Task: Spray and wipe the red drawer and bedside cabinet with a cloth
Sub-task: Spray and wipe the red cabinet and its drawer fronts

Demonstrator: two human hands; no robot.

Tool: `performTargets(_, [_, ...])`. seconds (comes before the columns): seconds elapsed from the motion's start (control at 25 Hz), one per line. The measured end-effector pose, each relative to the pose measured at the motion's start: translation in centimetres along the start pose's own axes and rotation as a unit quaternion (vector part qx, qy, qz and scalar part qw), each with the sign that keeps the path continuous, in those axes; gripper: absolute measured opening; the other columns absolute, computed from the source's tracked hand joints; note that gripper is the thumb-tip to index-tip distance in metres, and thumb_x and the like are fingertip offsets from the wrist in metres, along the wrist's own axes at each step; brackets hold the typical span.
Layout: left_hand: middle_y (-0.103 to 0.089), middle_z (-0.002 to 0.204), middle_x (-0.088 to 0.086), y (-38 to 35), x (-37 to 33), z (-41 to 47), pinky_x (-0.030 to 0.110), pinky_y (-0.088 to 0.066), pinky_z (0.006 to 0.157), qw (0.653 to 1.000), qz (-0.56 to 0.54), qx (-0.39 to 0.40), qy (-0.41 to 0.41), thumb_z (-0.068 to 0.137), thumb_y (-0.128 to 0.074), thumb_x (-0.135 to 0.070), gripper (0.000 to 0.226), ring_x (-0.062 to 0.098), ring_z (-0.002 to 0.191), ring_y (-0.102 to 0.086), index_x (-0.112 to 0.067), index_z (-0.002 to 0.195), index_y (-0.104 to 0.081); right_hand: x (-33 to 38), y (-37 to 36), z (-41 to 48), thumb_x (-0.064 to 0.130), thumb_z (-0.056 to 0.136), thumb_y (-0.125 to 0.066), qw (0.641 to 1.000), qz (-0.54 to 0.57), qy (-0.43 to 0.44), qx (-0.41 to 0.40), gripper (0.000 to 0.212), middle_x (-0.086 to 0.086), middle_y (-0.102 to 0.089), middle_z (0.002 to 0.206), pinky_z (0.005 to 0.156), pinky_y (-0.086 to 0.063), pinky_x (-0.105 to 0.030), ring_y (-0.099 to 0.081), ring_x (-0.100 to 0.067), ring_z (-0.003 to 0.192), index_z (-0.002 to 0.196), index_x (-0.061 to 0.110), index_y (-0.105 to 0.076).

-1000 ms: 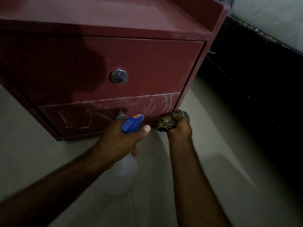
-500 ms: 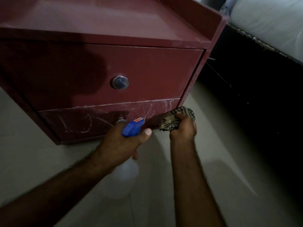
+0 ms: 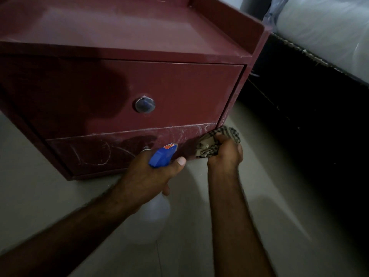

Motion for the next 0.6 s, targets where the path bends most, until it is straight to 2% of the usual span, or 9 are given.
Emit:
performTargets(0.08, [-0.06, 0.063, 0.027, -0.2, -0.2, -0.1, 0.01, -0.04, 0.047, 1.0, -0.006, -0.001, -0.001, 0.091, -0.07, -0.049, 0.047, 0.007, 0.043, -0.056, -0.012, 0.068, -0.052, 0.5, -0.2, -0.2, -0.018, 0.076, -0.068, 1.0, 0.017, 0.011, 0.008, 0.046, -0.019, -0.077, 0.104, 0.072, -0.066, -0.048, -0.077, -0.036, 0.086, 0.117, 0.003, -0.068])
performTargets(0.16, [-0.059, 0.06, 0.025, -0.3, -0.6, -0.2, 0.019, -0.043, 0.054, 1.0, -0.011, -0.002, 0.001, 0.091, -0.07, -0.048, 0.047, 0.009, 0.045, -0.058, -0.009, 0.07, -0.054, 0.3, -0.1, -0.4, -0.019, 0.077, -0.066, 1.0, 0.012, 0.002, -0.003, 0.045, -0.019, -0.076, 0.106, 0.072, -0.066, -0.046, -0.076, -0.036, 0.088, 0.117, 0.002, -0.067])
performTargets(0.28, [-0.052, 0.047, 0.006, -0.2, -1.0, -0.1, 0.029, -0.042, 0.058, 0.999, -0.038, -0.002, 0.008, 0.091, -0.072, -0.047, 0.047, 0.013, 0.045, -0.056, -0.022, 0.056, -0.052, 0.0, -0.1, -0.7, -0.018, 0.078, -0.061, 1.0, -0.015, -0.007, -0.024, 0.041, -0.02, -0.075, 0.106, 0.075, -0.065, -0.048, -0.075, -0.037, 0.09, 0.114, -0.001, -0.068])
performTargets(0.4, [-0.047, 0.046, -0.005, -0.2, -1.3, -0.4, 0.028, -0.04, 0.056, 0.999, -0.044, 0.006, 0.007, 0.091, -0.072, -0.047, 0.049, 0.009, 0.041, -0.05, -0.027, 0.053, -0.048, 0.9, -1.0, -1.1, -0.017, 0.076, -0.062, 1.0, -0.013, -0.006, -0.012, 0.043, -0.02, -0.077, 0.104, 0.073, -0.066, -0.052, -0.077, -0.037, 0.087, 0.115, 0.0, -0.069])
performTargets(0.52, [-0.048, 0.049, 0.0, -0.3, -1.5, -0.6, 0.028, -0.04, 0.058, 0.999, -0.05, 0.0, 0.016, 0.089, -0.073, -0.048, 0.047, 0.01, 0.041, -0.051, -0.02, 0.06, -0.047, 2.3, -1.9, -1.4, -0.021, 0.076, -0.065, 0.999, 0.042, 0.023, 0.008, 0.053, -0.02, -0.076, 0.107, 0.063, -0.064, -0.04, -0.077, -0.036, 0.087, 0.122, 0.004, -0.067])
performTargets(0.6, [-0.045, 0.049, -0.002, -0.4, -1.8, -0.8, 0.028, -0.04, 0.059, 0.999, -0.052, 0.001, 0.013, 0.09, -0.073, -0.046, 0.048, 0.01, 0.041, -0.05, -0.019, 0.061, -0.046, 2.6, -2.0, -1.6, -0.022, 0.077, -0.065, 0.998, 0.058, 0.024, 0.013, 0.057, -0.02, -0.075, 0.11, 0.065, -0.065, -0.043, -0.076, -0.038, 0.089, 0.127, 0.005, -0.064])
Point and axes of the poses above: each hand's wrist, its own z-axis towards the middle knuckle, its own y-axis out of the back of the hand, x = y × z, the point moved 5 cm from there along z, towards the middle knuckle
